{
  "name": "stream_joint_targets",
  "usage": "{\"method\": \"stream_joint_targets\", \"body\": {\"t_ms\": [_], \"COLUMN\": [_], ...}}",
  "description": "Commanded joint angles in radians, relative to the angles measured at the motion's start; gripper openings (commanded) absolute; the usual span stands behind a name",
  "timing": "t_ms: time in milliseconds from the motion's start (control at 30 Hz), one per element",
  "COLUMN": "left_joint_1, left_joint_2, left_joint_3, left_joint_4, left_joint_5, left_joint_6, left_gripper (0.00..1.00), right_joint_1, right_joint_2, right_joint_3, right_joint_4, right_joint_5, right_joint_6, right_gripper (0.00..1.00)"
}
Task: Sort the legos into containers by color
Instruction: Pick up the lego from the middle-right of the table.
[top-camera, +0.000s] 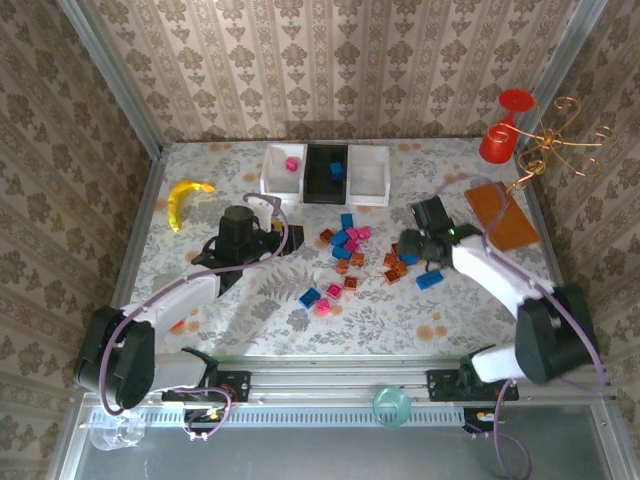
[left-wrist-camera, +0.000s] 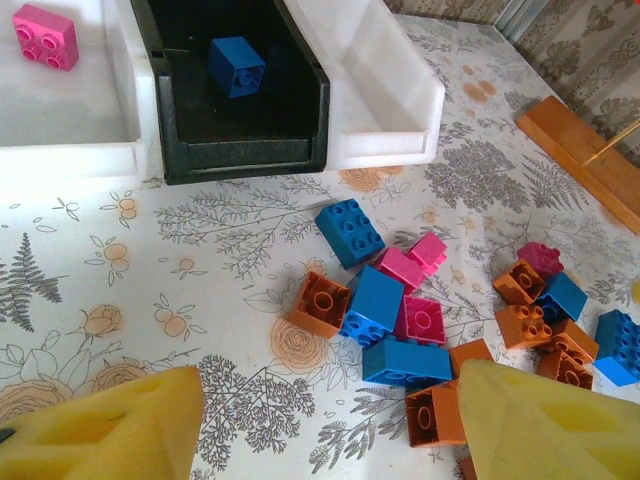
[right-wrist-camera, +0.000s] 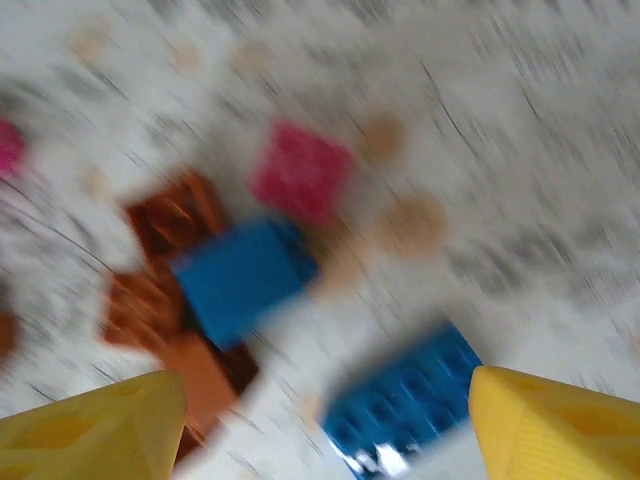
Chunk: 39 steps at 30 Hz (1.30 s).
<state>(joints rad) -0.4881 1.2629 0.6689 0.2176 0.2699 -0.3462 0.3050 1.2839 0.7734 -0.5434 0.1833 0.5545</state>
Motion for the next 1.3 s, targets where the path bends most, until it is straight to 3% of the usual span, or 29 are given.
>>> {"method": "stream_joint_targets", "body": {"t_ms": [0,367,633,1267], "left_joint_1": [0.007,0.004,0.006,0.013], "left_joint_2": [-0.005,-0.027,-0.027,-0.049], "left_joint_3": [0.017,-0.009,-0.012,-0.031], "left_joint_4": [0.016,0.029,0.027,0.024], "left_joint_5": [0.033,0.032,0.024,0.017], "left_joint_6": [-0.026,-0.032,-0.025,-0.011], "left_gripper": [0.69,0.69,0.69,0.69], "right_joint_1": [0.001,0.003,0.002,0.002], "right_joint_2": [-0.052,0.038,0.135,0.253], "right_joint_3": [-0.096,-0.154,-0.135,-0.036], "right_joint_4": [-0.072,0.165,0.232,0.26], "right_joint_5": [-0.01,-0.078,-0.045,0.026], "right_joint_6": [0.101,0.183,0.179,0.187], "right_gripper": [0.76,0.71,0.69,0.43]}}
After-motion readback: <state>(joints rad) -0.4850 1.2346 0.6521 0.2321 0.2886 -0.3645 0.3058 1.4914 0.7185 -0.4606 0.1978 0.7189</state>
